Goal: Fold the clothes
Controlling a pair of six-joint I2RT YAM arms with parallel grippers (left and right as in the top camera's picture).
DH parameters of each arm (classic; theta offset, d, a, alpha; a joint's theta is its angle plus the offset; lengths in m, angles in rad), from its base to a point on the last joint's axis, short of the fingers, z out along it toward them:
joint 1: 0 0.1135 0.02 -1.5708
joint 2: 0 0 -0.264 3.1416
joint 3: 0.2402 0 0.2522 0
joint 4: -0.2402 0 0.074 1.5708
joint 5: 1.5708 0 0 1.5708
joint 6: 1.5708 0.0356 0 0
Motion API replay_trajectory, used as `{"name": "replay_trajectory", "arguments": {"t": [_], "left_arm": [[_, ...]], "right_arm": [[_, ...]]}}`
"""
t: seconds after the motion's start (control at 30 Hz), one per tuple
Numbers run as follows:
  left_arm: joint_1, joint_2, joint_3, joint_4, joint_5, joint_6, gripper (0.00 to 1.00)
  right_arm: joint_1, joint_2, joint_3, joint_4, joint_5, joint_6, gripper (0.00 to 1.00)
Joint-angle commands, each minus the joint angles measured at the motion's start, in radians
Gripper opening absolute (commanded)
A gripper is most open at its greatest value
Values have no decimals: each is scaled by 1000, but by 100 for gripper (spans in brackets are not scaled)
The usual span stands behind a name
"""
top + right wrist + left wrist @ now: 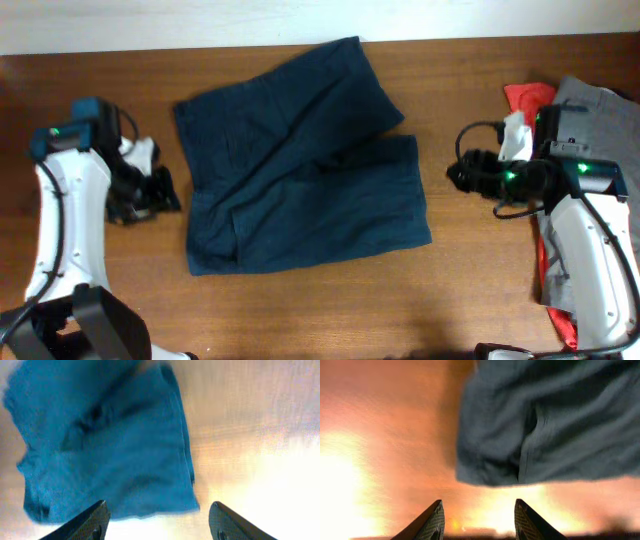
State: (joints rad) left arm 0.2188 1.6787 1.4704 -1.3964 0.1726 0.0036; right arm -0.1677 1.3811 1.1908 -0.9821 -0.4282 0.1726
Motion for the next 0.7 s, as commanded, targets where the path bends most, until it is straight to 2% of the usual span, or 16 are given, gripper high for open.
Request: {"name": "replay_trajectory", "arguments": {"t": [0.0,0.3,0.53,0.67], "left_arm": [[-2,8,-182,34,128,-20,45],[-2,8,-433,165,172,-119,44],[-2,8,-533,332,169,-307,44],[-2,8,-579,367,134,-356,32]], "right_arm": [[5,42,-49,-49,20,-11,68],[5,98,-216,-28,13,-8,66],[5,98,-256,-9,13,-9,67],[5,98,-256,-8,13,-9,68]]}}
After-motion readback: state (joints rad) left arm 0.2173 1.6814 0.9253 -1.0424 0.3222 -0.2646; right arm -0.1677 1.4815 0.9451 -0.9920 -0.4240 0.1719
